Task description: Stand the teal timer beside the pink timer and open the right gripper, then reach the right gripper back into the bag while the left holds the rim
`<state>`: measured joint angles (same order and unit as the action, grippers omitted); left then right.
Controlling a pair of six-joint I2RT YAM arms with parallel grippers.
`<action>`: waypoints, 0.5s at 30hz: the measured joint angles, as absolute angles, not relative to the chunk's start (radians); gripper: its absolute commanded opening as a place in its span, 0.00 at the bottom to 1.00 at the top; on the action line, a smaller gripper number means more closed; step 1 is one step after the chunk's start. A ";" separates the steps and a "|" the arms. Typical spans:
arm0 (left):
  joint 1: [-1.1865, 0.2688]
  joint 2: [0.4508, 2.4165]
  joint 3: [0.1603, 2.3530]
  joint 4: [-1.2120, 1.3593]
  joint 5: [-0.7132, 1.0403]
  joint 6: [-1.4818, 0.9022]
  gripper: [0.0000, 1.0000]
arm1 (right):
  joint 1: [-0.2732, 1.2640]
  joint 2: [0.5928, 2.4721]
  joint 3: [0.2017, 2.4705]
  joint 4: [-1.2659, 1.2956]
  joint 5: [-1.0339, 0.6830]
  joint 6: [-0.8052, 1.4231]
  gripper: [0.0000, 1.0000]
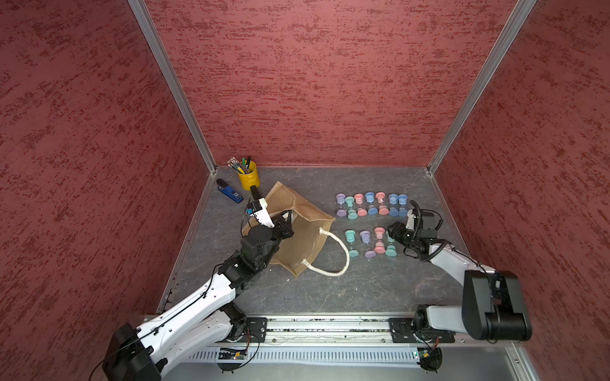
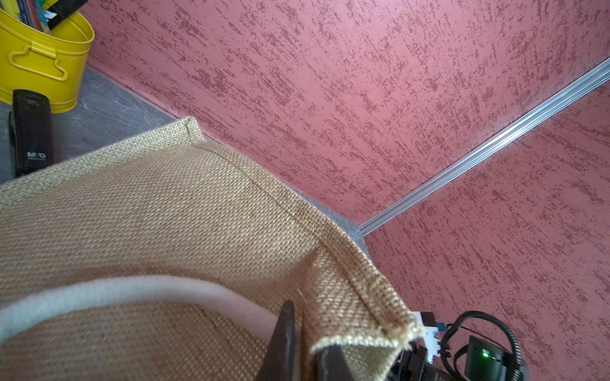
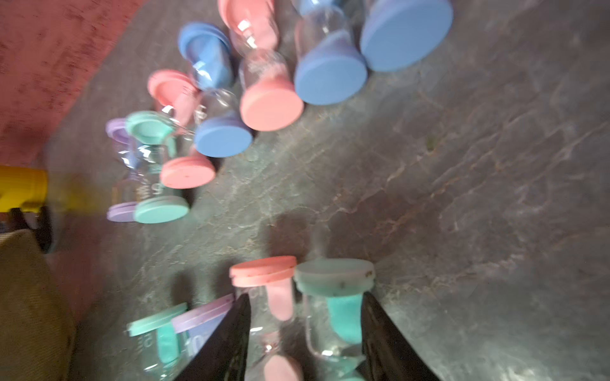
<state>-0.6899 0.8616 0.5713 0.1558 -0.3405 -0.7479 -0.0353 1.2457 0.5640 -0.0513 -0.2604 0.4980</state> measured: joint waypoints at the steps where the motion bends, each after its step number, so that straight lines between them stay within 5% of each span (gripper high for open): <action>1: -0.690 0.861 0.574 0.153 -0.340 -0.748 0.00 | -0.035 1.178 0.554 -0.049 -0.271 0.509 0.55; 8: -0.690 0.873 0.603 0.141 -0.334 -0.748 0.00 | 0.073 0.781 0.525 0.009 -0.340 0.603 0.52; 15: -0.694 0.913 0.637 0.130 -0.323 -0.748 0.00 | 0.593 0.796 0.615 0.036 -0.214 0.574 0.50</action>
